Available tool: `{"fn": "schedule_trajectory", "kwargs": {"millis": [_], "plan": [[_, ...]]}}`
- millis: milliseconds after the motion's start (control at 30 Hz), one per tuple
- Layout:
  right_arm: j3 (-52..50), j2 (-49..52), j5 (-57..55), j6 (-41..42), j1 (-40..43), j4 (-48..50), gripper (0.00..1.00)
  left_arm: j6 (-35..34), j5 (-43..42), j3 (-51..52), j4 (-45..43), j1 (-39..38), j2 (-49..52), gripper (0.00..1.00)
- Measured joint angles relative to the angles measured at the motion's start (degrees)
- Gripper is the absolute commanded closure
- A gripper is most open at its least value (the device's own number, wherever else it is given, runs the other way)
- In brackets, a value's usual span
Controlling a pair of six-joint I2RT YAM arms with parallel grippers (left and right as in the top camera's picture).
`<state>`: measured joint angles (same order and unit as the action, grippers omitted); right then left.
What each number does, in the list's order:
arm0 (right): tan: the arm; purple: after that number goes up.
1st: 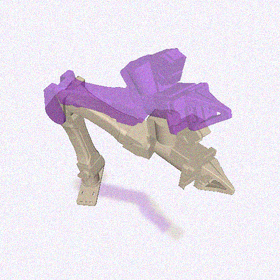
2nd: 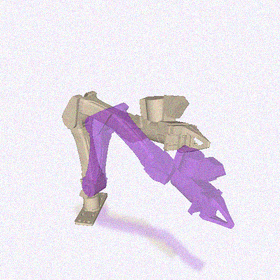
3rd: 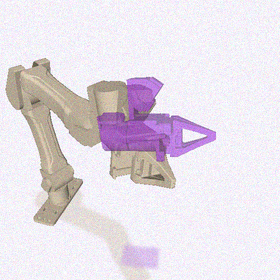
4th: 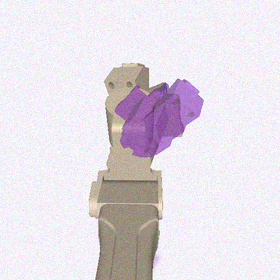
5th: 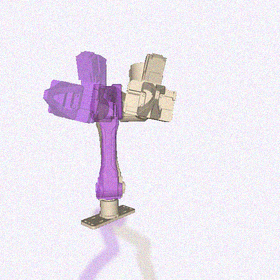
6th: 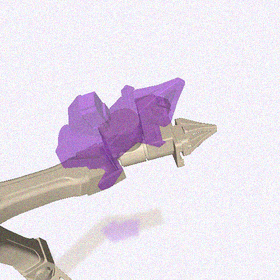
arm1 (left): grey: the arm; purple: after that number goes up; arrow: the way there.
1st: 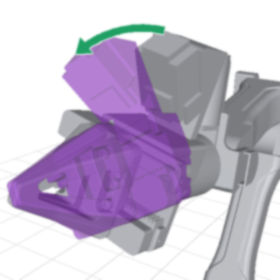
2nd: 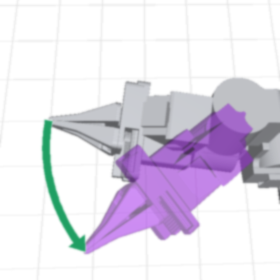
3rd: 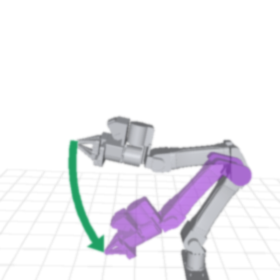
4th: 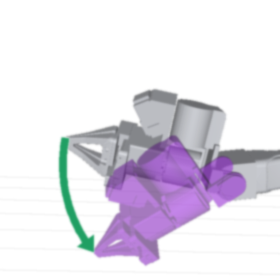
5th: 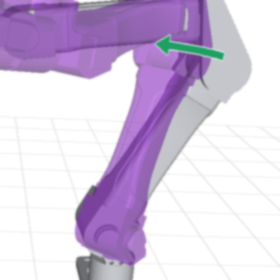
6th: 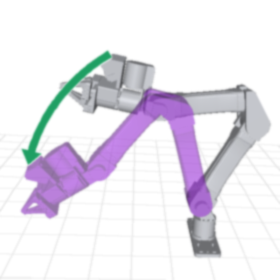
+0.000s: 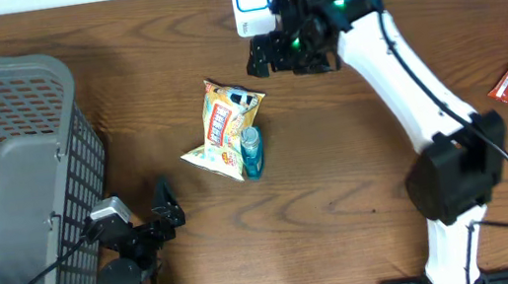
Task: Scan the item barcode
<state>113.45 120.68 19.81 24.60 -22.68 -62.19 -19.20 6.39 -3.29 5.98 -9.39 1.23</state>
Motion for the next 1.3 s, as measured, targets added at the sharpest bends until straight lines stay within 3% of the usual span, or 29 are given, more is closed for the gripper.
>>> {"fn": "schedule_trajectory", "kwargs": {"millis": [300,500,667,867,1300], "plan": [[-0.1,13.5,6.5,5.1,0.0,2.3,0.07,0.0,0.0,0.0,0.0,0.0,0.0,0.02],[-0.1,16.1,9.0,5.2,0.0,6.3,0.18,0.0,0.0,0.0,0.0,0.0,0.0,0.02],[-0.1,17.8,13.0,4.1,-0.2,10.4,0.48,0.0,0.0,0.0,0.0,0.0,0.0,0.02],[-1.1,20.0,14.8,1.8,-1.7,15.3,0.99,0.0,0.0,0.0,0.0,0.0,0.0,0.02],[-3.1,18.9,17.2,-7.1,0.4,15.1,0.99,0.0,0.0,0.0,0.0,0.0,0.0,0.02]]}}
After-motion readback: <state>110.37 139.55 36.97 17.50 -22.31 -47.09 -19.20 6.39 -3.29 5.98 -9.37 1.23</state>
